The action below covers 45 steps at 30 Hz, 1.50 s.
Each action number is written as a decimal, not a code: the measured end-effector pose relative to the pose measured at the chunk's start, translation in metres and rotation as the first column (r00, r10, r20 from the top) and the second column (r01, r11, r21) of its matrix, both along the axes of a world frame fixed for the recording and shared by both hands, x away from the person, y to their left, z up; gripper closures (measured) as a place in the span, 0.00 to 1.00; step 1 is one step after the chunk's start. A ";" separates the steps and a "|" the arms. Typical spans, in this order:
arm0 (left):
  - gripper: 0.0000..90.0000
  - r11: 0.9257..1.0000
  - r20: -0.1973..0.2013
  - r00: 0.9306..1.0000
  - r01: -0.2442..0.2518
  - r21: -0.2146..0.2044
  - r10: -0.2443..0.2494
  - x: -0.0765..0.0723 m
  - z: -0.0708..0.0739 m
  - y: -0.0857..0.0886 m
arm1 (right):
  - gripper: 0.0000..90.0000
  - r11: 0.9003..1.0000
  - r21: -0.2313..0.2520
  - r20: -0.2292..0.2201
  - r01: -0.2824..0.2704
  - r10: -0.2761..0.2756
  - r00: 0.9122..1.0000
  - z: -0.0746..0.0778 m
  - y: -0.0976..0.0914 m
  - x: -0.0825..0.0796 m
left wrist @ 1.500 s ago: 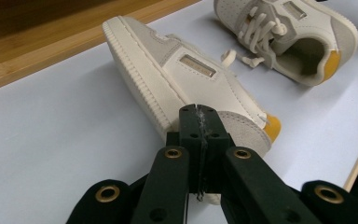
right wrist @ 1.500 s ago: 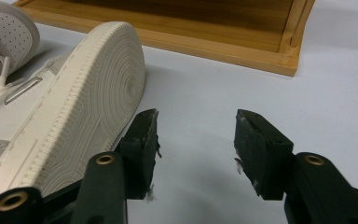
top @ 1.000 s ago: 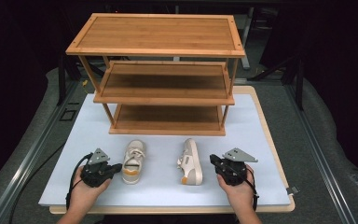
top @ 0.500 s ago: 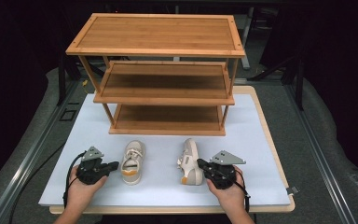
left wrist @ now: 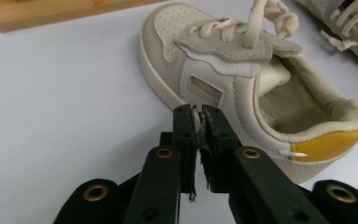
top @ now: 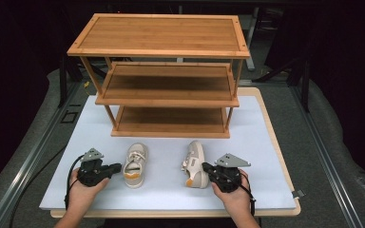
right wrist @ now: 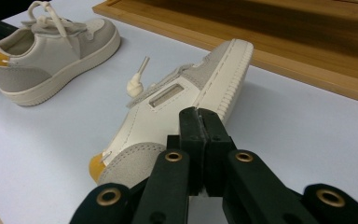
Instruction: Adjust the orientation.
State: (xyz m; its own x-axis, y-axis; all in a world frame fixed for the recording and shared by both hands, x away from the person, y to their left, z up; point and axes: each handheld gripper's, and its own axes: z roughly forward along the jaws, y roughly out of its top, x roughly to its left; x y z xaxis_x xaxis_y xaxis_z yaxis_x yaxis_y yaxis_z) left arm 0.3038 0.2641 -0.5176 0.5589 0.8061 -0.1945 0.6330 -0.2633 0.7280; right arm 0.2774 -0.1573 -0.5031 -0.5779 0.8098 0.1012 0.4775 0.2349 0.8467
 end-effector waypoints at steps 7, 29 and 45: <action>0.92 1.000 0.007 1.000 0.020 -0.020 -0.020 0.002 0.001 -0.002 | 1.00 0.998 0.010 -0.031 0.067 -0.066 0.997 -0.002 -0.015 0.002; 0.91 0.999 0.012 1.000 0.018 -0.034 -0.017 0.001 0.004 0.002 | 0.97 0.989 -0.039 -0.158 0.143 -0.148 0.976 -0.026 -0.033 0.014; 0.91 0.999 0.024 1.000 0.004 -0.046 -0.003 0.001 0.006 0.004 | 0.58 0.978 0.115 -0.036 0.172 -0.169 0.985 0.003 -0.031 -0.007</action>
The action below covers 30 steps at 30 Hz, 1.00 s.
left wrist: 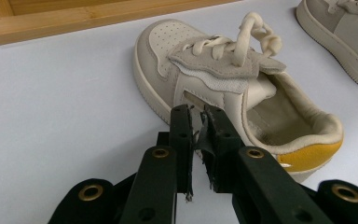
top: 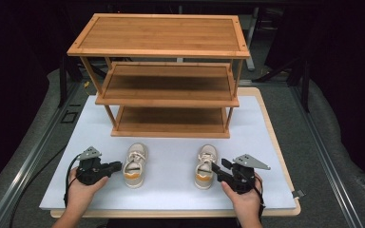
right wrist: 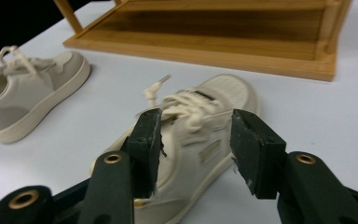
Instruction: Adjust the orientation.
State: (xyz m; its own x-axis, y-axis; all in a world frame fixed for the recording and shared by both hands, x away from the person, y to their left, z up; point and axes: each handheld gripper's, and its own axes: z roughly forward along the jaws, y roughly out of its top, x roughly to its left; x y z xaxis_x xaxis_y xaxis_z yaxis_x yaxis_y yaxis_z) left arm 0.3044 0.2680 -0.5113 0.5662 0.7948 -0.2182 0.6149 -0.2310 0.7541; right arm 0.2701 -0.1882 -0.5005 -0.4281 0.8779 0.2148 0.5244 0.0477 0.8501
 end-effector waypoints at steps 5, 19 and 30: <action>0.91 1.000 0.001 1.000 -0.004 -0.002 0.004 -0.001 0.000 0.000 | 0.55 0.999 -0.035 -0.027 -0.013 0.012 1.000 -0.006 0.015 0.002; 0.82 0.998 0.005 1.000 -0.020 -0.054 0.020 -0.003 0.004 0.004 | 0.51 0.999 -0.032 -0.153 0.016 -0.021 0.988 -0.026 0.018 0.023; 0.60 0.990 0.047 0.997 -0.047 -0.133 0.054 -0.006 0.011 -0.001 | 0.58 0.998 -0.047 -0.157 0.037 -0.044 0.987 -0.025 0.020 0.024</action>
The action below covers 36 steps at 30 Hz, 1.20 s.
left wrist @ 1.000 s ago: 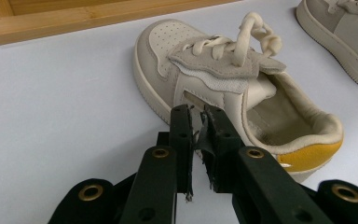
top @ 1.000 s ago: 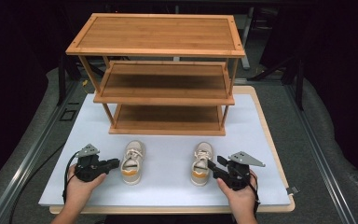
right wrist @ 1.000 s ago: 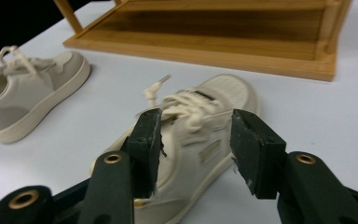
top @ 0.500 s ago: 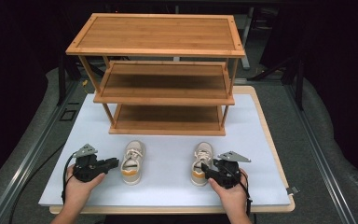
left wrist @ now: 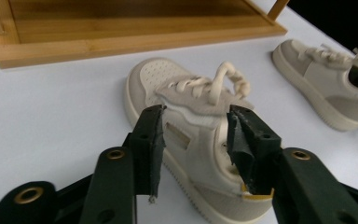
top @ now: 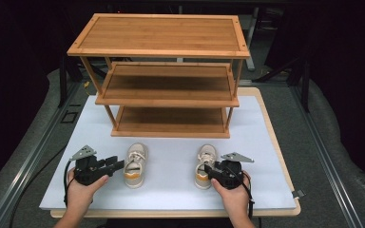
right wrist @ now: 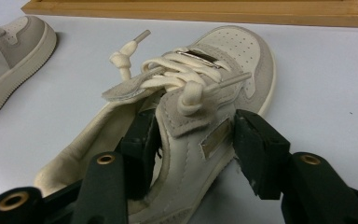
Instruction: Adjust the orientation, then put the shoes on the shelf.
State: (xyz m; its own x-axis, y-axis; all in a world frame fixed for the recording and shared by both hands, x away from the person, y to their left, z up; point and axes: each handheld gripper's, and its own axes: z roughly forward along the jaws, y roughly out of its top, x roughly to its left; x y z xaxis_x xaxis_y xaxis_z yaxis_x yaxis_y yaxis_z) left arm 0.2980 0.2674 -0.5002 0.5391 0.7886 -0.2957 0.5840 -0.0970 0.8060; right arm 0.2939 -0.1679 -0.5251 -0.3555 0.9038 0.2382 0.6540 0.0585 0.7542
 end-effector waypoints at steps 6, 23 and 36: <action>0.54 0.999 -0.012 0.999 0.030 -0.029 -0.030 0.007 -0.002 -0.015 | 0.62 1.000 0.027 -0.004 0.001 -0.001 1.000 0.001 -0.002 0.001; 0.54 1.000 -0.056 0.998 0.002 0.003 -0.001 0.020 -0.010 -0.026 | 0.63 0.999 0.023 -0.009 -0.022 0.023 1.000 0.002 0.003 0.006; 0.51 0.999 -0.028 1.000 -0.003 0.044 0.004 0.014 -0.010 -0.033 | 0.63 0.997 0.025 -0.019 -0.073 0.073 0.997 0.002 0.017 0.005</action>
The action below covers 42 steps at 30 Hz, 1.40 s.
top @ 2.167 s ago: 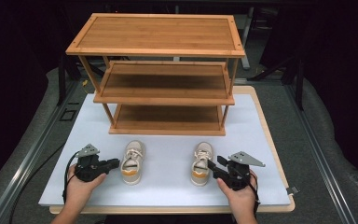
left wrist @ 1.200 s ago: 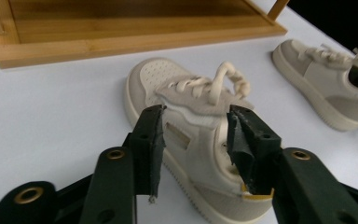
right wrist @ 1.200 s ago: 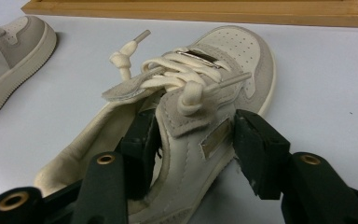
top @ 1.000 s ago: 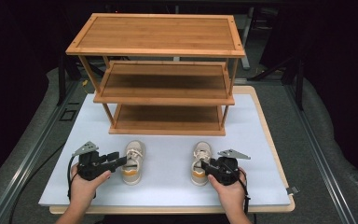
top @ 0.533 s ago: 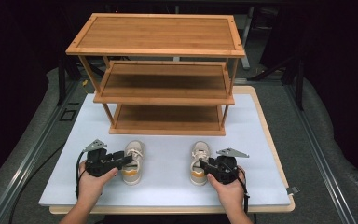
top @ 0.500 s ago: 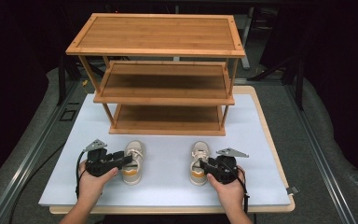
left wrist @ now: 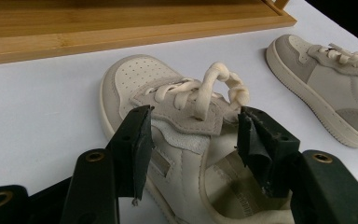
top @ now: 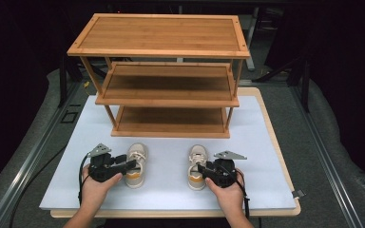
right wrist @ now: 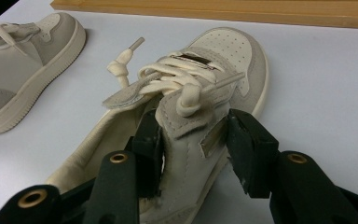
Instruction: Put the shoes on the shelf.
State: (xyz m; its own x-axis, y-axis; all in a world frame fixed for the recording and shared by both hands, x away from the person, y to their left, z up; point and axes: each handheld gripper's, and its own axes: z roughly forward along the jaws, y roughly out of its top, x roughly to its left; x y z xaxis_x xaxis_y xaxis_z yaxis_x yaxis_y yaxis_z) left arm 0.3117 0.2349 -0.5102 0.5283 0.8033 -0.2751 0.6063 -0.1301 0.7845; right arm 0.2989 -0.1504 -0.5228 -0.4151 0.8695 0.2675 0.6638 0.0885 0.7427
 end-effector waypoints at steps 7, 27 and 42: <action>0.60 0.996 0.040 0.999 -0.009 0.088 0.006 -0.012 0.003 -0.004 | 0.63 1.000 0.004 0.003 0.001 -0.001 1.000 0.000 0.002 -0.001; 0.72 1.000 -0.045 0.999 -0.006 0.015 0.007 -0.004 -0.009 -0.032 | 0.64 0.999 0.025 -0.017 -0.031 0.031 0.999 0.000 0.019 -0.001; 0.70 1.000 -0.047 0.999 -0.007 -0.008 0.007 -0.011 -0.010 -0.059 | 0.64 0.997 0.025 0.001 -0.075 0.075 0.997 -0.002 0.047 0.003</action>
State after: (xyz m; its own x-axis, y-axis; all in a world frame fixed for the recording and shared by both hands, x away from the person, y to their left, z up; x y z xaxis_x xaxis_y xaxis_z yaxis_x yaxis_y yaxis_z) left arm 0.3011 0.1755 -0.5205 0.5089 0.8045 -0.3061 0.6434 -0.1192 0.7562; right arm 0.3020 -0.1030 -0.5248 -0.4793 0.8288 0.2885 0.6558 0.1198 0.7454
